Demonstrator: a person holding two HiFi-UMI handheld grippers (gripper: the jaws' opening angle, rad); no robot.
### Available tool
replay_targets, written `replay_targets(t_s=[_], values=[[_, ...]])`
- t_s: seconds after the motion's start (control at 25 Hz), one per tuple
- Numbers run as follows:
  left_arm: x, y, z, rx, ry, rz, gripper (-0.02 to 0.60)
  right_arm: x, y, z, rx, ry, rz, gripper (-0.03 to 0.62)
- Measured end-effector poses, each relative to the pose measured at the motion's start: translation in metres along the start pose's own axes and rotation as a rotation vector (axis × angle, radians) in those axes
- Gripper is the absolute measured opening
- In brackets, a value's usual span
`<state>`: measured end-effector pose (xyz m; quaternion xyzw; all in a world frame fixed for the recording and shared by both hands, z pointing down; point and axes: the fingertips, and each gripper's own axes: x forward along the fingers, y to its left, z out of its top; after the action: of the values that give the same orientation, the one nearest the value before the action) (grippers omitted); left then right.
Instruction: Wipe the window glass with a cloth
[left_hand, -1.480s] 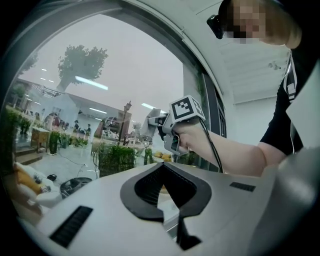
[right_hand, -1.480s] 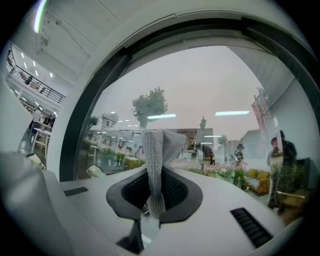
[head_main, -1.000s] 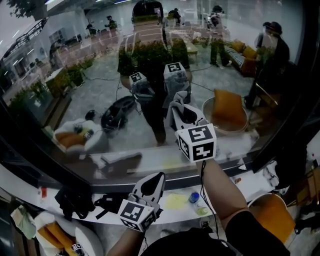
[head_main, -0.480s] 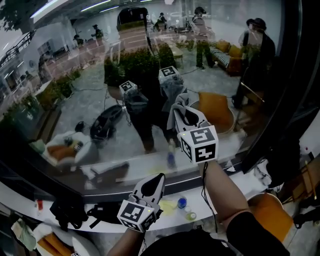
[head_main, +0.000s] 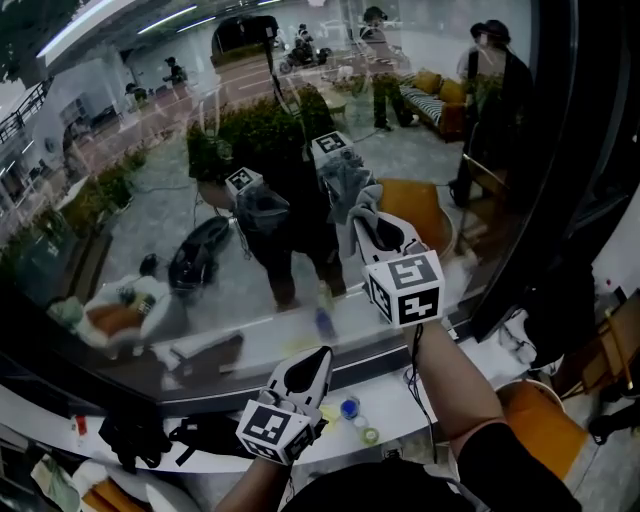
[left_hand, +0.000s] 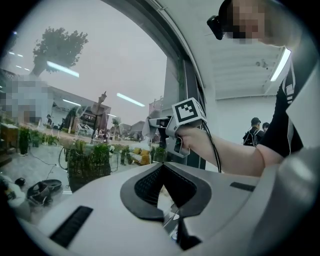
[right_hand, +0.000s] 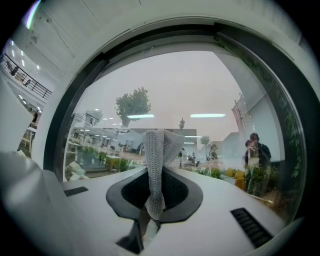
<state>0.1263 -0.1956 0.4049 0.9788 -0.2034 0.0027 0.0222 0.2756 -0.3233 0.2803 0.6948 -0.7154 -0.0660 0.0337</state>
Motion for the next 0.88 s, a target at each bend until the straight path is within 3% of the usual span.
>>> replay_targets(t_s=[0.88], values=[[0.168, -0.102, -0.01, -0.022, 0.048, -0.143, 0.005, -0.068, -0.239, -0.067, 0.032, 0.075, -0.209, 0.052]])
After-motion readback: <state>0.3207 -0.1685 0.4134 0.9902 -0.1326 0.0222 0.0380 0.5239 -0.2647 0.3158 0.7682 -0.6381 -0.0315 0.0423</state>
